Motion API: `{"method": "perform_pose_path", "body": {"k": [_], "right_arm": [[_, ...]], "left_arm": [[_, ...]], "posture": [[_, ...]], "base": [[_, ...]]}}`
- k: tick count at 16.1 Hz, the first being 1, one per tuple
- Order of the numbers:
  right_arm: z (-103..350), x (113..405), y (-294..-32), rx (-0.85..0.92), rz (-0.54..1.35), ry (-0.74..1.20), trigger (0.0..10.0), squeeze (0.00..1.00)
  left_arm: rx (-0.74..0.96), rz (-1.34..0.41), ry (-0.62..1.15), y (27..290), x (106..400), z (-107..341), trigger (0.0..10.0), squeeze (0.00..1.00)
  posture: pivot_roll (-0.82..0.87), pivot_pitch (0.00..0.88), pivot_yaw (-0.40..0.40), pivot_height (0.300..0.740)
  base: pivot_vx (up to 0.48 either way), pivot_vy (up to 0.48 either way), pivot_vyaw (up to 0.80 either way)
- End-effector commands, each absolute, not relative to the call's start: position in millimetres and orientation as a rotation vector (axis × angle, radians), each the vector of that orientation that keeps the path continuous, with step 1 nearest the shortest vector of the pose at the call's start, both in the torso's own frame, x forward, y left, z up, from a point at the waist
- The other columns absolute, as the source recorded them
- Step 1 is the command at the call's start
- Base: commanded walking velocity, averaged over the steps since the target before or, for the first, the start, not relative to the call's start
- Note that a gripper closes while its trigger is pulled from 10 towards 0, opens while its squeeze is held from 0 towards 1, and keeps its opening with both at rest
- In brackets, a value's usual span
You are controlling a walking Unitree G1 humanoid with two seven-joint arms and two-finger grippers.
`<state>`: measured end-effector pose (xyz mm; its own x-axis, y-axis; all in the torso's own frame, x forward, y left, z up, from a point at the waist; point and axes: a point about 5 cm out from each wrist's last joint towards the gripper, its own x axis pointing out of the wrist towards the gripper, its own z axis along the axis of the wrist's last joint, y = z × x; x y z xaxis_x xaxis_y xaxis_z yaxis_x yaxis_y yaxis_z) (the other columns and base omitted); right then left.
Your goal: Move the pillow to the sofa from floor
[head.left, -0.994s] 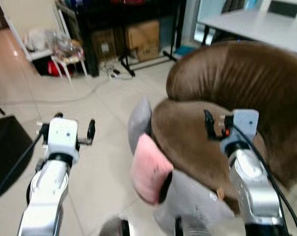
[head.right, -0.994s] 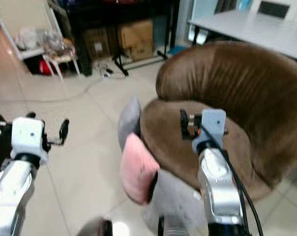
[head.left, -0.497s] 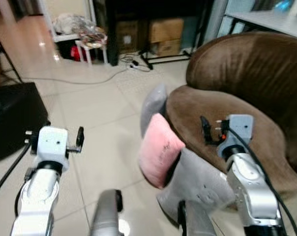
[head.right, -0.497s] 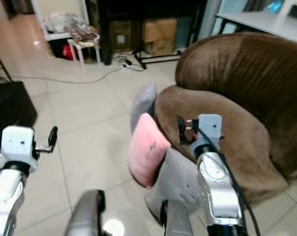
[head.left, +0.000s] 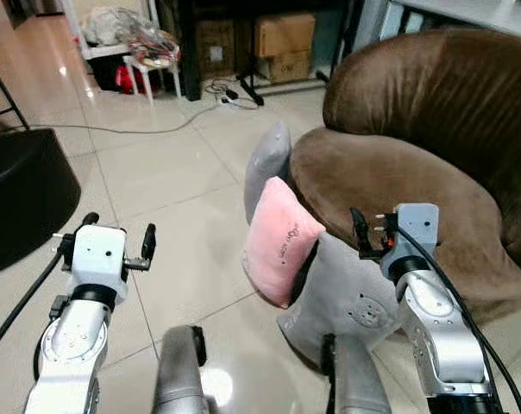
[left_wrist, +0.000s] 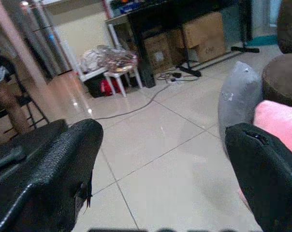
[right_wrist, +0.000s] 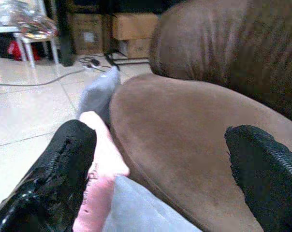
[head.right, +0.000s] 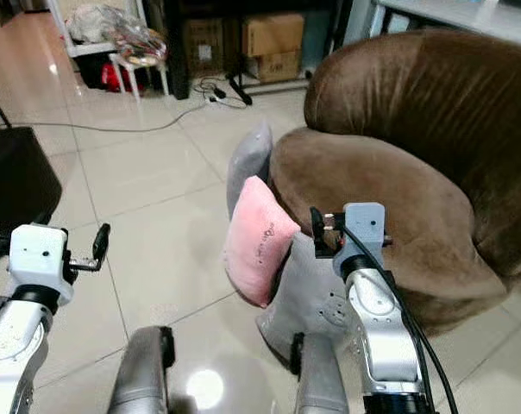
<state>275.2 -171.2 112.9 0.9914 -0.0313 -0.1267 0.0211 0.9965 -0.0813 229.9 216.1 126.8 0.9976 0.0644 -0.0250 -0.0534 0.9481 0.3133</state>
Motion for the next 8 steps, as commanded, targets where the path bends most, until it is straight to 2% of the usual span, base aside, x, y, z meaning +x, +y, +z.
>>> {"method": "perform_pose_path", "body": {"k": [1,7,8], "right_arm": [[118.9,276.8,-173.8,-0.092,-0.037,0.105,10.0,0.0],[118.5,276.6,-170.0,-0.126,0.022,0.116,10.0,0.0],[118.1,276.6,-169.4,-0.138,0.037,0.117,10.0,0.0]], "left_arm": [[0.316,0.044,0.015,213.0,232.1,130.5,10.0,0.0],[0.32,0.04,0.02,212.2,230.4,129.6,10.0,0.0],[0.321,0.04,0.021,212.0,230.1,129.5,10.0,0.0]], "posture": [[-0.1,0.0,0.002,0.553],[-0.1,0.0,-0.002,0.553],[-0.09,0.0,-0.004,0.553]], "base": [[0.3,0.0,0.0],[0.295,0.0,0.0],[0.274,0.0,0.8]]}}
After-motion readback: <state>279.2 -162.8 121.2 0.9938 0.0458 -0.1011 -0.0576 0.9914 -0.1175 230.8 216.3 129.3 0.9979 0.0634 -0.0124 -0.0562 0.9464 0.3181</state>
